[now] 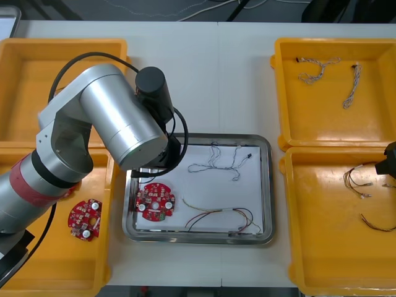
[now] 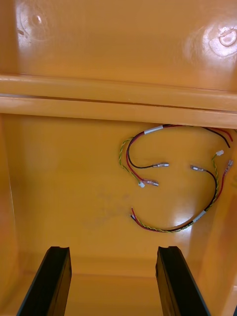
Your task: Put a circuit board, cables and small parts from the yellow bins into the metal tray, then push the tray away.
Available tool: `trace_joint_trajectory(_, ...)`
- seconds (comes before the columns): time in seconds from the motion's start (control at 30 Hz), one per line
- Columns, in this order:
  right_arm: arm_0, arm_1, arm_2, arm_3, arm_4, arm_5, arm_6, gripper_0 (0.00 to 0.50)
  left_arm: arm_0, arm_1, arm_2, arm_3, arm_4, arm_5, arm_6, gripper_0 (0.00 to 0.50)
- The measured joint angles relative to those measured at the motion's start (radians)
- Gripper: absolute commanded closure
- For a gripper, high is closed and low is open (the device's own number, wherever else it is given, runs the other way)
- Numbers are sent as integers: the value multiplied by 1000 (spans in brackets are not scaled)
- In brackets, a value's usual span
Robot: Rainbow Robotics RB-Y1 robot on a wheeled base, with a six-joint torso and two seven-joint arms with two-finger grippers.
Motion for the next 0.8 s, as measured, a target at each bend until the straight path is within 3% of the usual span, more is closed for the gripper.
trace_joint_trajectory(0.5, 1, 0, 0, 0, 0, 0, 0, 0, 0, -7, -47, 101, -54, -138, 2, 500)
trace_joint_trajectory(0.8, 1, 0, 0, 0, 0, 0, 0, 0, 0, -11, -72, 122, -60, -146, 2, 500)
